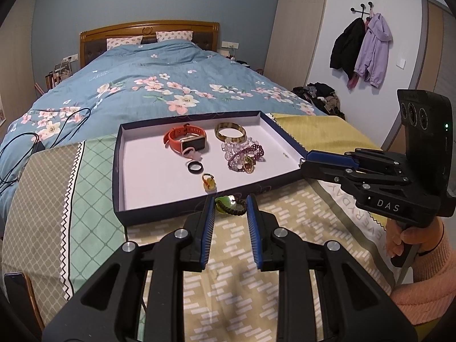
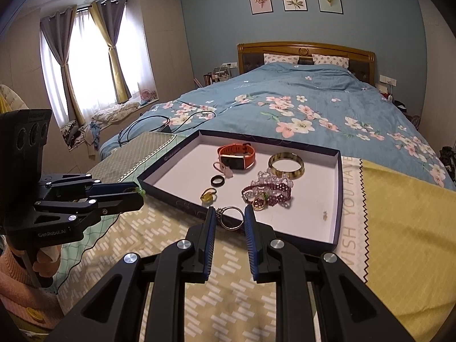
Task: Organize jewelry
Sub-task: 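Carry the silver ring with the right tool while the left tool carries the green-stone ring over the box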
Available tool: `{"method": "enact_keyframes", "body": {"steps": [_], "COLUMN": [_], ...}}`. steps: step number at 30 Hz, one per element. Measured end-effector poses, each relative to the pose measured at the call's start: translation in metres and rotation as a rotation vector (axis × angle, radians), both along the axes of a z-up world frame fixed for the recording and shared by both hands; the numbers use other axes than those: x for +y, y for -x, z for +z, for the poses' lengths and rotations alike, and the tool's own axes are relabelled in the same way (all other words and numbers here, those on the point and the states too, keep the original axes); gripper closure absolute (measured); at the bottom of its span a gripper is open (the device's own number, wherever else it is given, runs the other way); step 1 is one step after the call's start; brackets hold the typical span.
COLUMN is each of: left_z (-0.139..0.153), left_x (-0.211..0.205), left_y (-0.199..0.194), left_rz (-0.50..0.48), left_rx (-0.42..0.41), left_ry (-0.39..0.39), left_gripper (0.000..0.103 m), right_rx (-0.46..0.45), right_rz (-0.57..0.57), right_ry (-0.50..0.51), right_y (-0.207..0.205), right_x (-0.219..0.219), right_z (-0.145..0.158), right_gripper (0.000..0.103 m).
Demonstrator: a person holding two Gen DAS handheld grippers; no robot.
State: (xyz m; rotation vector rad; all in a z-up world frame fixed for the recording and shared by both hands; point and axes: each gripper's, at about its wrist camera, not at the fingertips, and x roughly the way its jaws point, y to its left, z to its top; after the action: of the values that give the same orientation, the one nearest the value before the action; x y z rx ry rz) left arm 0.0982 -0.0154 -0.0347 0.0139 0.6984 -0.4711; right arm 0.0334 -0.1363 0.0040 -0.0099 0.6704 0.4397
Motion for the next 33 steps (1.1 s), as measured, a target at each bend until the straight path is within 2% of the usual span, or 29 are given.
{"method": "enact_keyframes", "body": {"steps": [33], "left_z": [0.024], "left_x": [0.007], "left_y": [-0.015], "left_rz": [0.039], "left_rx": [-0.041], "left_ry": [0.01], "left_gripper": [0.08], "right_rx": [-0.028], "right_rz": [0.001], "right_ry": [-0.003], "right_y": [-0.021], "right_x": [0.002], "right_z": [0.017], "right_gripper": [0.085]}}
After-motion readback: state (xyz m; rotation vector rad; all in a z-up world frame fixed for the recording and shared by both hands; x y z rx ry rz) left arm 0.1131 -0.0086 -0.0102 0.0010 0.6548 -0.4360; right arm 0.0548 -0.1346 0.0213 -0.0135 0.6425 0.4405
